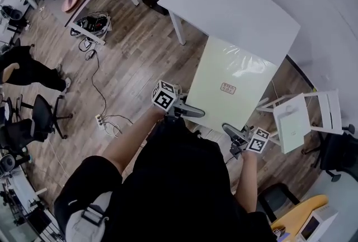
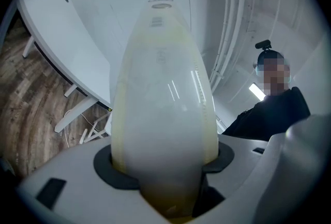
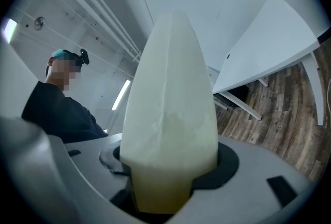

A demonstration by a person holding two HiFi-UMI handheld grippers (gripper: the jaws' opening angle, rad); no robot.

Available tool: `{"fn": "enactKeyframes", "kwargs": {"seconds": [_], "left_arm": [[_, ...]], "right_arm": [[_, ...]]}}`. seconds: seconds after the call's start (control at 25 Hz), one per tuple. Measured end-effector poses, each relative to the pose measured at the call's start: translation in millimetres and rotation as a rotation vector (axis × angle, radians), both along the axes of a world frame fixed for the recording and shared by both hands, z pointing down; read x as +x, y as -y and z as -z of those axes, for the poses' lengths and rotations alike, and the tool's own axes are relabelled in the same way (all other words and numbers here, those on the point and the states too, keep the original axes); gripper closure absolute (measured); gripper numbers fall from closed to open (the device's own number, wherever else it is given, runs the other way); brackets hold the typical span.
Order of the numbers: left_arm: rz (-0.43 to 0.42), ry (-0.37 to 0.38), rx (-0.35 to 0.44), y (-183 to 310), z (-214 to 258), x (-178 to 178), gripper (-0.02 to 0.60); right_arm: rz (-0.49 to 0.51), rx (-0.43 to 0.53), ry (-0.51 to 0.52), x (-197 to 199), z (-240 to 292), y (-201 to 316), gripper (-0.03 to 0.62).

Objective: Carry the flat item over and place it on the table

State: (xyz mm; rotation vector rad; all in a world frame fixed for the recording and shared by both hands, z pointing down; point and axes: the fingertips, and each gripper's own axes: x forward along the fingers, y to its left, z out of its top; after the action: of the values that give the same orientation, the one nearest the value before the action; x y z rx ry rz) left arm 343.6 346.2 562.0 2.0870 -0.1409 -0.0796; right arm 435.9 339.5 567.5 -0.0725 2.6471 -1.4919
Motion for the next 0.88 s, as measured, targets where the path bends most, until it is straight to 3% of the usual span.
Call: {"fn": "enactKeyframes", "kwargs": {"seconds": [0.16,0.48,0.72,0.88], "left_arm": [[0.051,-0.008,-0.035,25,-3,-36,0.276],[0.101,-0.043,-0.026,86,0,-111,0.276],[0.131,-0.077,-0.075,136,-8,-189,0.276],[0.139,-0.071,-0.083,145,-10,-206,0.276]], "right_arm": [[0.019,-0.035,-0.006,-35,-1,25,0.293],[0.067,-0.029,-0.047,-110,6,90,0.293],[0.094,-0.082,-0.089,-191,1,142,0.293],[0.098,-0.097,-0.075,-207,-1,150,0.293]]}}
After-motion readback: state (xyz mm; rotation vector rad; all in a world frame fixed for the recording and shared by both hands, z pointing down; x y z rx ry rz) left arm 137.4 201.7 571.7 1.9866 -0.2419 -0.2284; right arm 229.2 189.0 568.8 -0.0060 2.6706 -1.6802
